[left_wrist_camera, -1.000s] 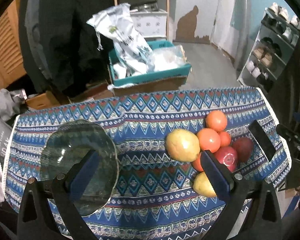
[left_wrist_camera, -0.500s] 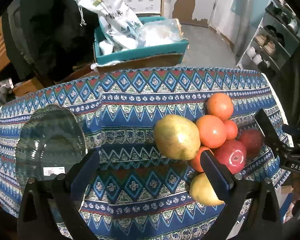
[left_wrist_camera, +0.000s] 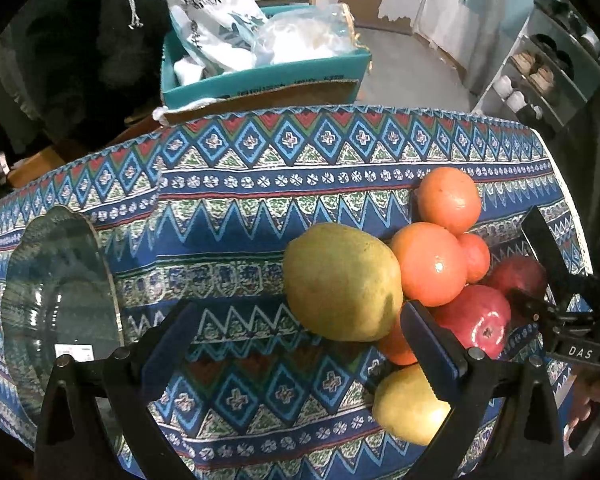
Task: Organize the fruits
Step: 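Move the left tool to the large yellow pear while the right tool approaches the red apple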
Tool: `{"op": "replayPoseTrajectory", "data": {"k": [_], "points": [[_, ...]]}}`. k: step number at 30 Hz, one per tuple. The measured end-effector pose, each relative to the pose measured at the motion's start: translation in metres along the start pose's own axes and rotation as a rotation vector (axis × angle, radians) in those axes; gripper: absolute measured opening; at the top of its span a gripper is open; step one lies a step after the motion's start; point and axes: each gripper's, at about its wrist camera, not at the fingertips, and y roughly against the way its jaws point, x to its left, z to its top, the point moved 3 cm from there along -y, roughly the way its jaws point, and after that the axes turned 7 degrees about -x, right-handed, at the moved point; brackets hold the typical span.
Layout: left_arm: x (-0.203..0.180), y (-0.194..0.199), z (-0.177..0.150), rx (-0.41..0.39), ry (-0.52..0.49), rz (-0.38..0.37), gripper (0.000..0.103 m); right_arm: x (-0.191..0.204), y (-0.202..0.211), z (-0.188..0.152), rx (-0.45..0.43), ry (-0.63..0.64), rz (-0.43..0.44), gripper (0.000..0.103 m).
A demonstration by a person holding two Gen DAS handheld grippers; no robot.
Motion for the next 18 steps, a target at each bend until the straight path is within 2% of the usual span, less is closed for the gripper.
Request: {"op": "replayPoseTrajectory", "data": {"k": [9, 15, 18], "points": [[-0.009, -0.027, 0.0, 0.051, -0.011, -0.029, 0.102, -0.014, -0.013, 0.0, 0.048, -0.153, 0.12, 0.087], [-0.013, -0.044, -0.001, 0.088, 0.006, -0.078, 0.102, -0.014, -0.017, 0.001, 0.066, -0.197, 0.162, 0.082], [-0.011, -0.047, -0.001, 0.077, 0.02, -0.106, 0.103, -0.016, -0.02, 0.0, 0.078, -0.231, 0.191, 0.079]]}}
